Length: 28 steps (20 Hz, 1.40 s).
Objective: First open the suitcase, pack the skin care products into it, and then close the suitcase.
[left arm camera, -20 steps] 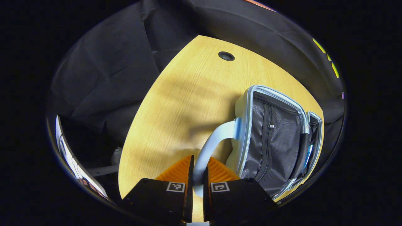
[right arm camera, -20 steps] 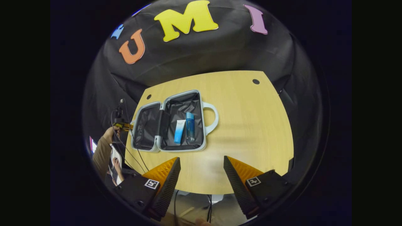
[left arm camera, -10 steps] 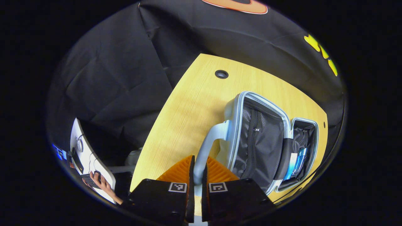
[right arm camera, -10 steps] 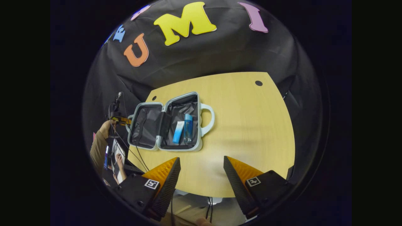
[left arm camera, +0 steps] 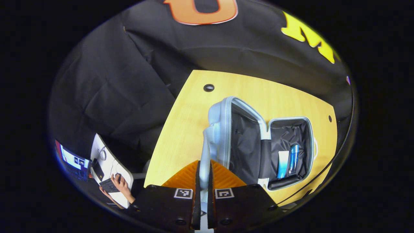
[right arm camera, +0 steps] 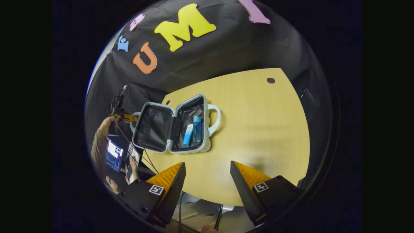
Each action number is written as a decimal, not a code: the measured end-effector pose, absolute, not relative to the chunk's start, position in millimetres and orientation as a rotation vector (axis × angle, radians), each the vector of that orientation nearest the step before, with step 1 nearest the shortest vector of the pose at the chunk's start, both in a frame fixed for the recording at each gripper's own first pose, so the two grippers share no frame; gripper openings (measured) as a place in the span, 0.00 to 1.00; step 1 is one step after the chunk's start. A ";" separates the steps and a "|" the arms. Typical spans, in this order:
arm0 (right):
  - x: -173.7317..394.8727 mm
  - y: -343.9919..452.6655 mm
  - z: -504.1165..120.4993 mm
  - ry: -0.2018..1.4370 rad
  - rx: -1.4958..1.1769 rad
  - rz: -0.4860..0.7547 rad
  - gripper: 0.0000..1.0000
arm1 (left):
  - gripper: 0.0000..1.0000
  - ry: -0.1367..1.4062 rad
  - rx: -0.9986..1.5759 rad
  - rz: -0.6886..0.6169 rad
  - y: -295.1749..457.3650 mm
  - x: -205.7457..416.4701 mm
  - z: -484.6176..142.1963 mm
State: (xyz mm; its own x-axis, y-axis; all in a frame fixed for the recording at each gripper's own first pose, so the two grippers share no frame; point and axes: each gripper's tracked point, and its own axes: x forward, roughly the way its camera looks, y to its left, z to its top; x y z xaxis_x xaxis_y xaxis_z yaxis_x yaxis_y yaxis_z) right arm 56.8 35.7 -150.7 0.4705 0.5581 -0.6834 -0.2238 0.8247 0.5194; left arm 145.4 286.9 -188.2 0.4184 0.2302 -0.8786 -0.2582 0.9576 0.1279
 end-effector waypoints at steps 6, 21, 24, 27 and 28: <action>61.6 6.0 -161.4 0.958 0.412 0.539 0.81 | 0.10 1.086 0.174 0.272 205.6 165.5 -146.4; 41.4 -65.1 -193.4 0.956 0.492 0.475 0.82 | 0.10 1.085 0.526 0.104 -10.0 240.3 -183.8; 37.0 -85.9 -200.7 0.960 0.510 0.434 0.77 | 0.11 1.110 0.469 0.027 -54.8 244.5 -229.1; 32.6 -104.6 -215.6 0.980 0.538 0.384 0.81 | 0.10 1.154 0.494 -0.014 -83.1 246.9 -261.8; 32.1 -109.0 -220.8 0.993 0.550 0.365 0.77 | 0.10 1.164 0.501 -0.026 -85.7 245.2 -274.9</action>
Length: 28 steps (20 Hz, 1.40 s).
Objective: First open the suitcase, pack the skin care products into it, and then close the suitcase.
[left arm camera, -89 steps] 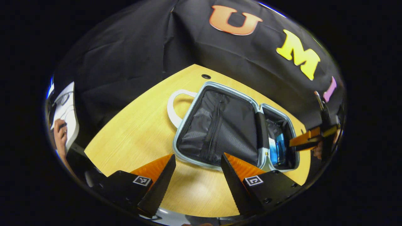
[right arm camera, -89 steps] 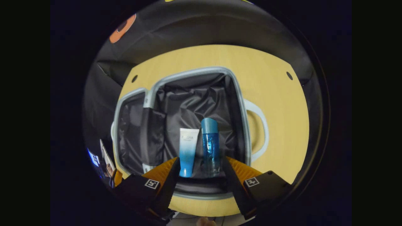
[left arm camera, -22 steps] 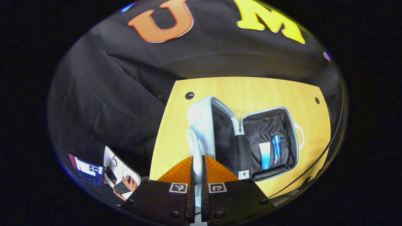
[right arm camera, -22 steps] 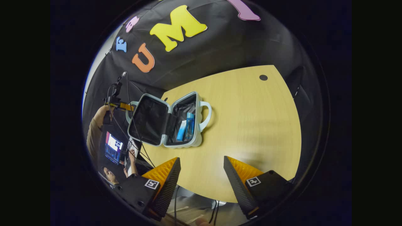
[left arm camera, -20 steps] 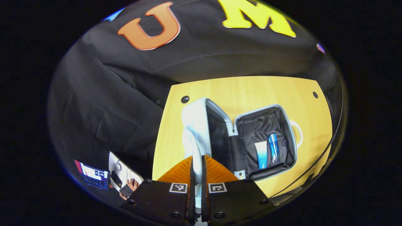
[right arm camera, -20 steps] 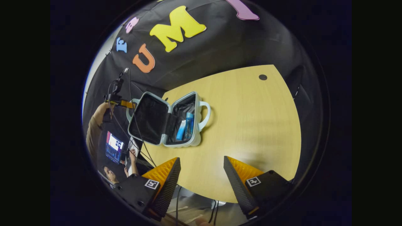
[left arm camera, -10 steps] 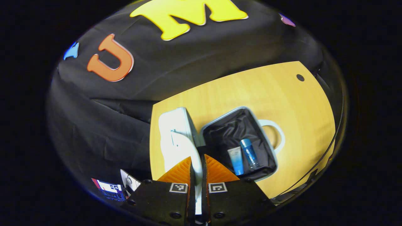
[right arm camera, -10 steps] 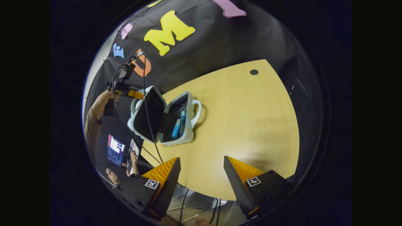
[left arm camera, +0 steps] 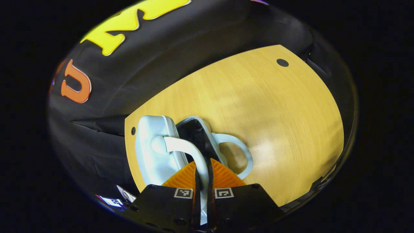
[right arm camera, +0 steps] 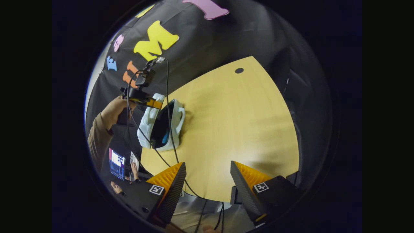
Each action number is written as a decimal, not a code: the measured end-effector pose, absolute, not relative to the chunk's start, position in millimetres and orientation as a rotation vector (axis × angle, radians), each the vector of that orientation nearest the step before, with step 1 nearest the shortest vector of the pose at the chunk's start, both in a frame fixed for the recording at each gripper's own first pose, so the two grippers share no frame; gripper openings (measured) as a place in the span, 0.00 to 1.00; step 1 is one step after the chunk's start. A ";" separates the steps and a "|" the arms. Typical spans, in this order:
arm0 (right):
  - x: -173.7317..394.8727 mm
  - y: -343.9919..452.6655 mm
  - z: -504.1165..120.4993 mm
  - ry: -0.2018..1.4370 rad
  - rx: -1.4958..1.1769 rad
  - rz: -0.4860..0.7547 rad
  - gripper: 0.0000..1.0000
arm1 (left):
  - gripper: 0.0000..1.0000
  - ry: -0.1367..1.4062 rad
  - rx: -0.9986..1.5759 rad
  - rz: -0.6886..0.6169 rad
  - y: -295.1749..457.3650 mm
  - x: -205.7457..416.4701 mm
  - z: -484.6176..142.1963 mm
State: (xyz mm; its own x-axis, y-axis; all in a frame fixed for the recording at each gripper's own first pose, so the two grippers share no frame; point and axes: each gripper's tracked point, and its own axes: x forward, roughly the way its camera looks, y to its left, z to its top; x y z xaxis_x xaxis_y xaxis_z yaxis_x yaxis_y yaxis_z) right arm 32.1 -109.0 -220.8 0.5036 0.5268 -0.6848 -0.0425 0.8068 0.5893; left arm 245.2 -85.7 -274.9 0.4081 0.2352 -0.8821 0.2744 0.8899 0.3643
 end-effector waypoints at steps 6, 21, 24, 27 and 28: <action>27.3 -115.0 -238.5 1.021 0.556 0.322 0.77 | 0.11 1.206 0.609 -0.062 -98.2 234.9 -325.1; 42.2 -112.3 -223.6 0.988 0.507 0.299 0.82 | 0.20 1.194 0.522 -0.049 -99.8 231.5 -342.9; 46.6 -107.7 -207.3 0.958 0.484 0.287 0.82 | 0.41 1.139 0.462 -0.042 -101.5 231.7 -333.6; 52.6 -104.6 -182.8 0.875 0.424 0.241 0.82 | 0.86 1.000 0.380 -0.074 -114.9 237.6 -307.2; 55.6 -100.5 -171.5 0.837 0.399 0.225 0.82 | 0.92 0.934 0.372 -0.067 -114.6 241.5 -291.3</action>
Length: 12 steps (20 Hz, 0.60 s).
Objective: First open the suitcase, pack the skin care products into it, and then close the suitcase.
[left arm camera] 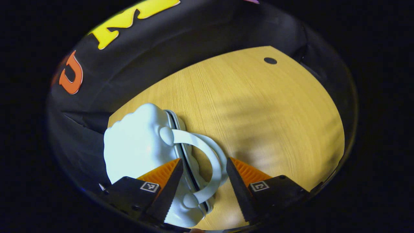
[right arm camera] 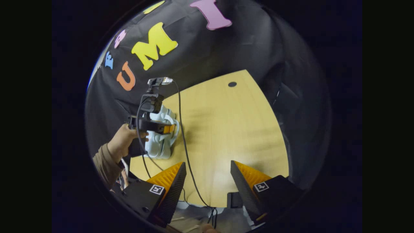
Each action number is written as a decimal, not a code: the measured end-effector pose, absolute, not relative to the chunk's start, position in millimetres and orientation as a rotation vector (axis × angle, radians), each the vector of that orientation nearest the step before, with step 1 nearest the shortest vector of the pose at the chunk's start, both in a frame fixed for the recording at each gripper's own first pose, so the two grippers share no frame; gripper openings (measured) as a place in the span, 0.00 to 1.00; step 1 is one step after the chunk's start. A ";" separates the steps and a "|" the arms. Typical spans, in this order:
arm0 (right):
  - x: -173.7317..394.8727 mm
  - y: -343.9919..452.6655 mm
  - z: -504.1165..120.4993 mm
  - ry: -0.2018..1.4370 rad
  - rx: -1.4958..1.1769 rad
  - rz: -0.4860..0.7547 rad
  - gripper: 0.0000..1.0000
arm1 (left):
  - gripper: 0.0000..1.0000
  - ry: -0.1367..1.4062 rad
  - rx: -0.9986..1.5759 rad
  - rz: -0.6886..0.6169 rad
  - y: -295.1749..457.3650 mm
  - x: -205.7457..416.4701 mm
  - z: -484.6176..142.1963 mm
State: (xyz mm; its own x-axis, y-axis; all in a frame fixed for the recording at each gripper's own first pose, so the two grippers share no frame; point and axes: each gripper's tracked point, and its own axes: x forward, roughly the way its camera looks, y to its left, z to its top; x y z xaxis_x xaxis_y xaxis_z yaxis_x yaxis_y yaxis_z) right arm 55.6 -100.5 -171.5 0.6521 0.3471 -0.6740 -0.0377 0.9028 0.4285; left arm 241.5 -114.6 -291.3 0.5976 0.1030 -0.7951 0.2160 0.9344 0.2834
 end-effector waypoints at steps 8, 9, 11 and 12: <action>54.6 -32.8 -47.1 0.453 0.267 0.075 0.78 | 0.99 0.348 0.221 0.005 -43.7 243.4 -106.2; 50.5 -21.7 -36.3 0.413 0.281 0.070 0.78 | 0.99 0.315 0.183 0.011 -32.8 241.6 -93.7; 42.8 -1.7 -21.6 0.346 0.285 0.066 0.82 | 0.99 0.269 0.108 0.032 16.1 194.3 -71.3; 39.0 6.0 -15.6 0.314 0.265 0.059 0.82 | 0.99 0.245 0.080 0.049 21.7 198.4 -74.4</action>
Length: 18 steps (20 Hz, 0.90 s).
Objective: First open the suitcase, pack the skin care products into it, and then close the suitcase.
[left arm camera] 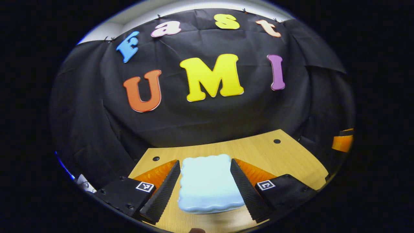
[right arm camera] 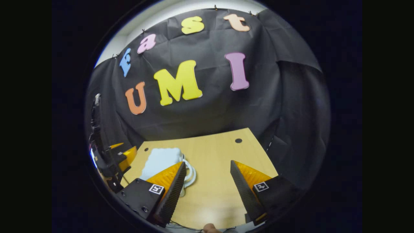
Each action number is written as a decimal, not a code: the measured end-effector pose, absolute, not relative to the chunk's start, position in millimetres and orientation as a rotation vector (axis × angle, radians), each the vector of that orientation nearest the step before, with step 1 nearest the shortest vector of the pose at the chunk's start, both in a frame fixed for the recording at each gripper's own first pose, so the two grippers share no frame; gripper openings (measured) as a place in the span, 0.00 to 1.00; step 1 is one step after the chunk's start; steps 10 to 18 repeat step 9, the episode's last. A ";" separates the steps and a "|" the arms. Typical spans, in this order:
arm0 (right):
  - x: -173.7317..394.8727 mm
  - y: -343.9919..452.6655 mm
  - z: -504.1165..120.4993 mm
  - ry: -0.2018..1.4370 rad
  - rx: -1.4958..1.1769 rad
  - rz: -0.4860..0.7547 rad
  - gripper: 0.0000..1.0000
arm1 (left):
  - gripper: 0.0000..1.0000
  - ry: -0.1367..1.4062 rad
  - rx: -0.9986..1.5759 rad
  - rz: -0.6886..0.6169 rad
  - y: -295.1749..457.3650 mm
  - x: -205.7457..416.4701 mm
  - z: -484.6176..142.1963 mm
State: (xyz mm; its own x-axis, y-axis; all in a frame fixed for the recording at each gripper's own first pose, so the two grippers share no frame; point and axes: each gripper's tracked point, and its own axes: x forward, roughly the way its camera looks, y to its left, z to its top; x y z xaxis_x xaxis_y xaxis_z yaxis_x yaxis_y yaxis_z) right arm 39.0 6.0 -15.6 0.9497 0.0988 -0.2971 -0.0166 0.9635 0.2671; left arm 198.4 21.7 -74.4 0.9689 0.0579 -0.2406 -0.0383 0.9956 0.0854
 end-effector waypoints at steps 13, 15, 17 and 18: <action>-11.6 76.7 20.2 0.106 0.056 0.064 0.82 | 0.99 0.139 -0.016 0.101 61.6 125.6 -64.0; -11.6 76.7 20.2 0.106 0.056 0.064 0.82 | 0.99 0.139 -0.016 0.101 61.6 125.6 -64.0; -11.6 76.7 20.2 0.106 0.056 0.064 0.82 | 0.99 0.139 -0.016 0.101 61.6 125.6 -64.0; -11.6 76.7 20.2 0.106 0.056 0.064 0.82 | 0.99 0.139 -0.016 0.101 61.6 125.6 -64.0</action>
